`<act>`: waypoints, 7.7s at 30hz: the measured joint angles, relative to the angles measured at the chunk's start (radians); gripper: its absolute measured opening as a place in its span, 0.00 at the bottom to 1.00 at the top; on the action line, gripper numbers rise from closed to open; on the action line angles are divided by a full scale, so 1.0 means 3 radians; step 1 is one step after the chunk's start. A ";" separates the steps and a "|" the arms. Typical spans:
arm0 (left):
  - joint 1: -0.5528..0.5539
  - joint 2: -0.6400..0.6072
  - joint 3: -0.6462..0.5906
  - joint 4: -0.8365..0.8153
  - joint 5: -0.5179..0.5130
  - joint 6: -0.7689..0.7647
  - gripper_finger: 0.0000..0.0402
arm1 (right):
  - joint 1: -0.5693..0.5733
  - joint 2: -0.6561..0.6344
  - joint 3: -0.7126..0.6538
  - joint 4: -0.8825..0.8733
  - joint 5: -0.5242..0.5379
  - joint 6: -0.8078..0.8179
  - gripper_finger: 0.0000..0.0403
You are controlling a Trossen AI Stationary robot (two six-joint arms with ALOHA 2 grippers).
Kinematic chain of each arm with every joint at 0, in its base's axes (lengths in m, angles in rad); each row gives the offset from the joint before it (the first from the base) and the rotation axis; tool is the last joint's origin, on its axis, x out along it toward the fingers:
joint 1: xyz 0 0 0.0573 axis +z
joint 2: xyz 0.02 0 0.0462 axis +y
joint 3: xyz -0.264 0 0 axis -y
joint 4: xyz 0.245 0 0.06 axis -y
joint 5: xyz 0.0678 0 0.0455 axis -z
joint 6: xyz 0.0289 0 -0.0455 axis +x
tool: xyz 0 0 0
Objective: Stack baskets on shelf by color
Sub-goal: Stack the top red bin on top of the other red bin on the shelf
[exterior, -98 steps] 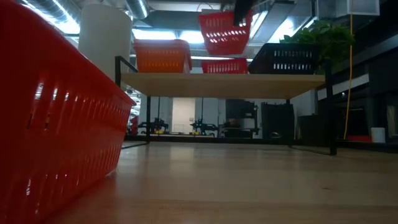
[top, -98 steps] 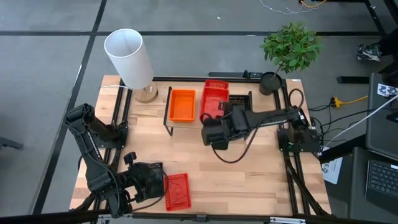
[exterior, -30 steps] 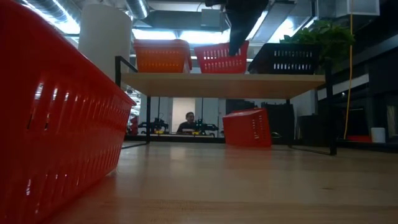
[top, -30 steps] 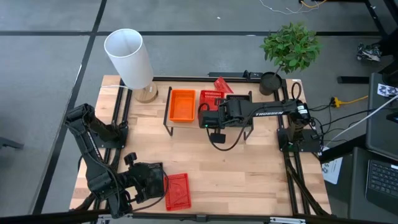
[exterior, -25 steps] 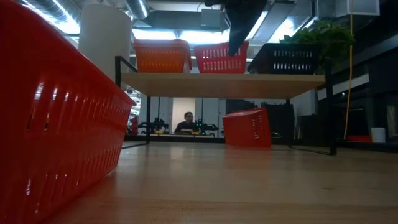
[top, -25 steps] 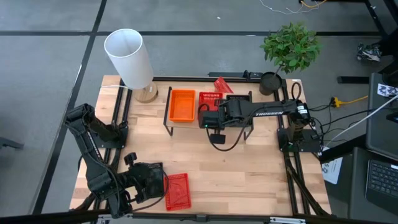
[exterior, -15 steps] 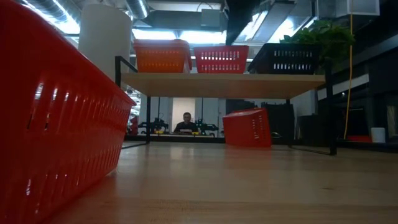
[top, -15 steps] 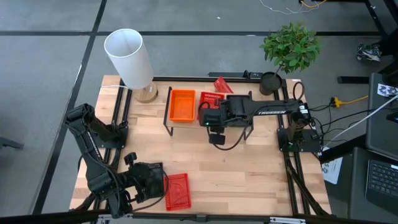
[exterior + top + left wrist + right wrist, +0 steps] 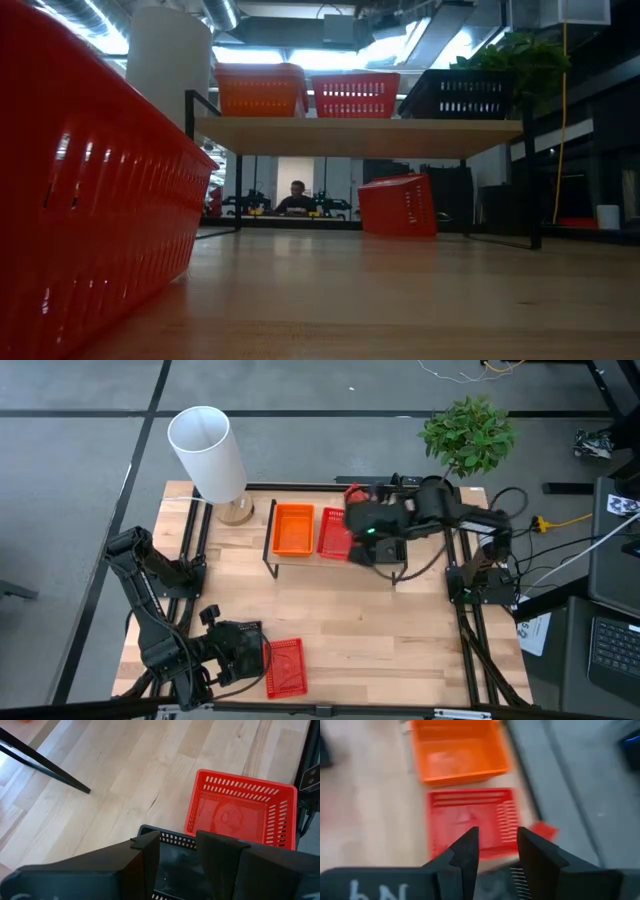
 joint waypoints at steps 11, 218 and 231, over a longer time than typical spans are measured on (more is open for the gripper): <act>0.0161 0.0001 0.0000 0.0003 -0.0027 -0.0195 0.30 | -0.0991 -0.0329 -0.0009 -0.0095 -0.0707 0.0082 0.33; 0.0978 0.0008 -0.0545 0.0090 0.0100 0.0472 0.30 | -0.0257 -0.0057 -0.1604 0.1001 -0.1001 -0.1379 0.02; 0.0978 0.0008 -0.0544 0.0090 0.0100 0.0527 0.30 | -0.0258 -0.0056 -0.1700 0.0739 -0.1120 -0.1338 0.02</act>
